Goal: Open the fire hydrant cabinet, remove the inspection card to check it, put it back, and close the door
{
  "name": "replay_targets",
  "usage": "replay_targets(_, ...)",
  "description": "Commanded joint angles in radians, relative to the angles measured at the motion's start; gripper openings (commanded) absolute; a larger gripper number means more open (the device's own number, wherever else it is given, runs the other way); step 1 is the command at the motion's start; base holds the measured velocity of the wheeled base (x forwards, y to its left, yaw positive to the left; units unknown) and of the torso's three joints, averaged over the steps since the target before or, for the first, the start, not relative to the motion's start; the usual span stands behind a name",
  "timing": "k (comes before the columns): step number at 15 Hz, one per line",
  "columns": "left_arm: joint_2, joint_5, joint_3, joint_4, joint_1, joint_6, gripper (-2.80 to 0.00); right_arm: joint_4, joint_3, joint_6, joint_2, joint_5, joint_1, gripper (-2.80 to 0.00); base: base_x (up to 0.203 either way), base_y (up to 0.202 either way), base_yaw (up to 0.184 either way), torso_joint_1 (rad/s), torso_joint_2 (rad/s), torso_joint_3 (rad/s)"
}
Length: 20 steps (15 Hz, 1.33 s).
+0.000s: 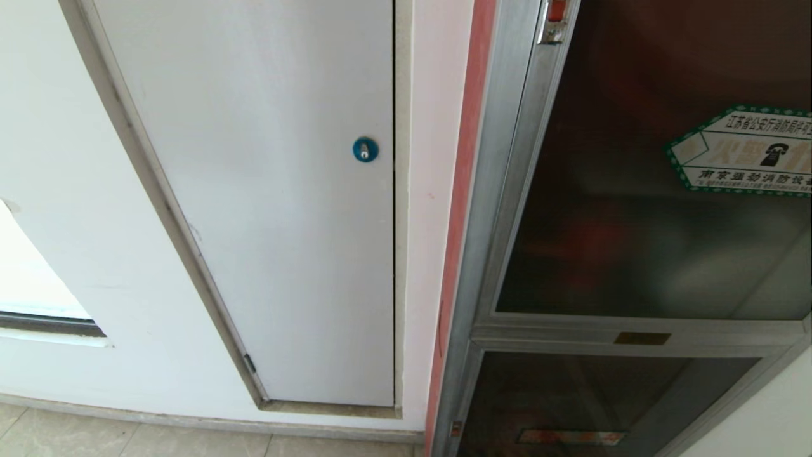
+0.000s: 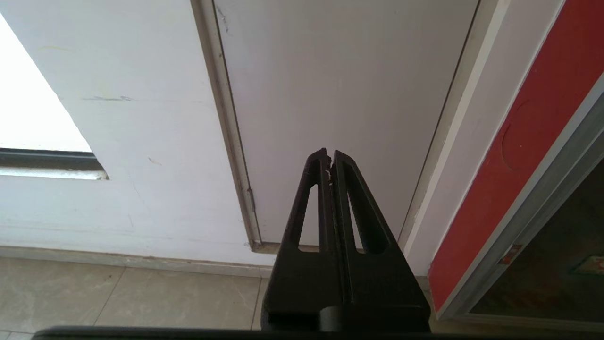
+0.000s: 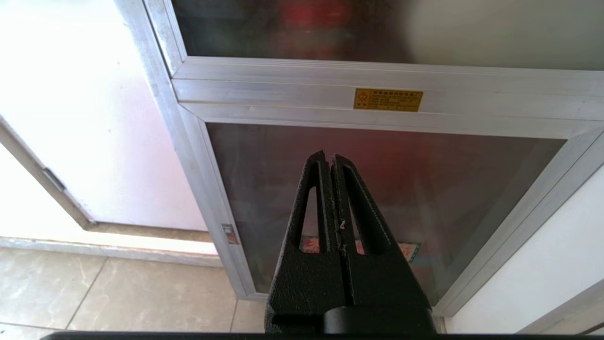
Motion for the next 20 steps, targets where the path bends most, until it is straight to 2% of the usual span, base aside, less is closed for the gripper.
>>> replay_targets(1, 0.001, 0.0, 0.02, -0.001, 0.0, -0.001, -2.8, 0.0, 0.0, 0.0, 0.002, 0.0, 0.0, -2.8, 0.0, 0.0, 0.0, 0.0, 0.0, 0.0)
replay_targets(7, 0.001, 0.0, 0.02, -0.001, 0.0, -0.001, -2.8, 0.001, -0.017, -0.003, 0.002, -0.004, 0.0, -2.8, 0.0, 0.0, 0.0, 0.0, 0.0, 0.0)
replay_targets(10, 0.001, 0.0, 0.02, -0.001, 0.0, -0.001, -2.8, 0.036, -0.114, 0.004, 0.008, 0.001, 0.0, -2.8, 0.0, 0.0, 0.0, 0.0, 0.0, 0.0)
replay_targets(13, 0.001, 0.0, 0.02, -0.001, 0.0, -0.001, -2.8, 0.067, -0.229, 0.006, 0.132, 0.027, 0.001, -2.8, 0.0, 0.0, 0.0, 0.0, 0.0, 0.0)
replay_targets(15, 0.001, 0.0, 0.02, -0.001, 0.0, -0.001, -2.8, 0.069, -0.316, 0.012, 0.234, 0.063, 0.003, -2.8, 0.0, 0.0, 0.0, 0.0, 0.0, 0.0)
replay_targets(20, 0.001, 0.0, 0.02, -0.001, 0.0, -0.001, -2.8, 0.07, -0.605, 0.061, 0.566, 0.242, 0.004, -2.8, 0.0, 0.0, 0.0, 0.0, 0.0, 0.0)
